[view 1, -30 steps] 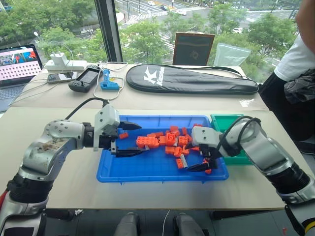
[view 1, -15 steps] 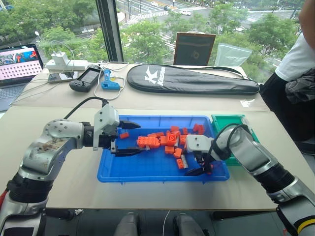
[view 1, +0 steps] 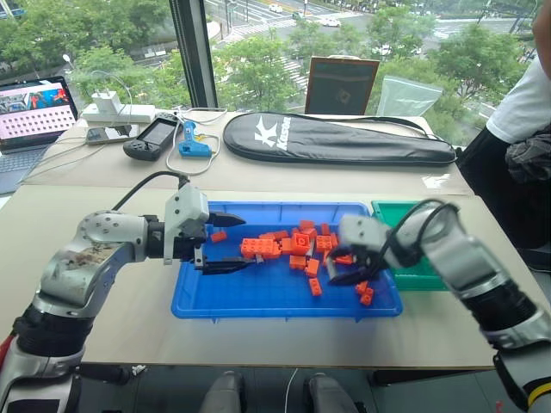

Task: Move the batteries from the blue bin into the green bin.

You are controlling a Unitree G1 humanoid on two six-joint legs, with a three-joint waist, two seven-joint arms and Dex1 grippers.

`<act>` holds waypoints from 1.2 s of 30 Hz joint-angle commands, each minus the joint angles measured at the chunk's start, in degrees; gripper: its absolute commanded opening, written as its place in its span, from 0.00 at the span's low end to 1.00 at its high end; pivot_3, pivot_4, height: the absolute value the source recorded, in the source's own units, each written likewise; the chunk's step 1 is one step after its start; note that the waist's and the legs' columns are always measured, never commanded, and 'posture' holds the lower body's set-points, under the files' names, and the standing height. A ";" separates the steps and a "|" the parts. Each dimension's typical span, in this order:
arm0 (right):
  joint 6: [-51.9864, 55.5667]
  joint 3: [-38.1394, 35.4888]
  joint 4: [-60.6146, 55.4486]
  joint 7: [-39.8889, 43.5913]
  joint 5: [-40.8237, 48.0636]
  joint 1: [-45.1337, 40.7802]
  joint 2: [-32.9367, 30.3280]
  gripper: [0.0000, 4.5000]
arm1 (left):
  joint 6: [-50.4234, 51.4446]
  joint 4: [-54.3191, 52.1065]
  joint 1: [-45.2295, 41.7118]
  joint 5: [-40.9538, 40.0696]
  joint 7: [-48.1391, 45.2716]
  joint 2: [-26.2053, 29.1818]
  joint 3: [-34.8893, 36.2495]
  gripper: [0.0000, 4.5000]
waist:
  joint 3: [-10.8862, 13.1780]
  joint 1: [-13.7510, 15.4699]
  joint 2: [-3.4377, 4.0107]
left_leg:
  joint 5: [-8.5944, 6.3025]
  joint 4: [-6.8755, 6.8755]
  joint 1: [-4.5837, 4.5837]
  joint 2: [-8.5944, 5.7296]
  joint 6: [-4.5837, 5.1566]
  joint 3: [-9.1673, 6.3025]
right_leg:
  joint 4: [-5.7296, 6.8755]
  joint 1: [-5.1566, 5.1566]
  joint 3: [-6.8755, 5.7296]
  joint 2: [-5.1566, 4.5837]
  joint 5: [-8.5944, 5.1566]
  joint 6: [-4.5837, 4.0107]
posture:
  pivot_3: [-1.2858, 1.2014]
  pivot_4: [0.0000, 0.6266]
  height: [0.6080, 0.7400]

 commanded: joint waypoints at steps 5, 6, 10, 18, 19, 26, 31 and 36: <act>-2.54 -10.12 9.58 -1.25 -2.11 -3.29 -13.62 0.55 | -1.06 -0.69 -1.39 -0.63 0.92 -2.02 0.46 1.00 | 0.00 0.32 -0.01 | -0.01 -0.02 -0.01 -0.04 0.01 0.02 | -0.11 0.03 -0.03 -0.07 -0.01 0.00 | 0.52 0.24 0.95; -4.04 -10.04 11.03 -1.41 -2.94 -2.91 -14.75 0.55 | -1.13 -0.67 -1.37 -0.59 0.99 -2.23 0.36 1.00 | 0.00 0.20 -0.01 | -0.02 -0.02 -0.01 -0.03 0.03 0.04 | -0.13 0.03 -0.02 -0.06 -0.01 0.00 | 0.52 0.24 0.95; -7.89 -9.28 15.51 -2.19 -4.73 -1.85 -15.26 0.55 | -1.30 -0.55 -1.32 -0.42 1.18 -2.84 0.24 1.00 | 0.00 -0.68 0.00 | -0.02 -0.03 0.01 0.04 0.03 0.05 | -0.05 -0.01 0.01 0.02 -0.01 -0.02 | 0.52 0.24 0.95; -11.28 -8.06 19.87 -3.66 -7.24 -1.62 -12.71 0.99 | -1.53 -0.49 -1.26 -0.17 1.53 -2.74 0.61 1.00 | 0.00 -0.88 0.00 | -0.02 -0.03 0.02 -0.01 0.03 0.04 | -0.02 -0.01 0.04 -0.01 -0.02 -0.01 | 0.52 0.24 0.95; -11.12 -8.13 19.48 -3.74 -7.25 -2.01 -12.53 0.99 | -1.58 -0.59 -1.03 -0.07 1.64 -2.51 0.80 1.00 | 0.00 -0.80 0.00 | -0.02 -0.03 0.02 -0.01 0.03 0.04 | -0.02 -0.01 0.04 -0.02 -0.02 -0.01 | 0.52 0.24 0.95; -0.26 -9.20 7.93 -3.72 -0.17 -4.81 -4.49 0.99 | -1.60 -0.98 0.39 0.47 2.66 -1.41 1.52 1.00 | 0.00 -1.42 0.00 | -0.02 -0.03 0.03 0.05 0.03 0.03 | 0.00 -0.02 0.05 0.04 -0.01 -0.01 | 0.52 0.24 0.95; 1.85 -5.83 4.75 -7.00 0.00 -5.13 4.11 0.99 | -1.93 -0.59 0.45 1.30 3.33 -0.69 1.27 1.00 | 0.00 -1.47 0.00 | -0.02 -0.02 0.03 0.05 0.02 -0.07 | 0.08 -0.01 0.02 0.08 -0.01 -0.01 | 0.52 0.24 0.95; 1.17 -2.41 5.88 -8.94 -0.59 -6.33 10.19 0.99 | -1.69 -0.84 0.70 1.70 4.22 -0.06 1.72 1.00 | 0.00 -0.75 -0.01 | -0.02 -0.01 -0.01 -0.05 0.02 -0.05 | 0.02 0.01 0.00 -0.03 -0.01 0.00 | 0.52 0.24 0.95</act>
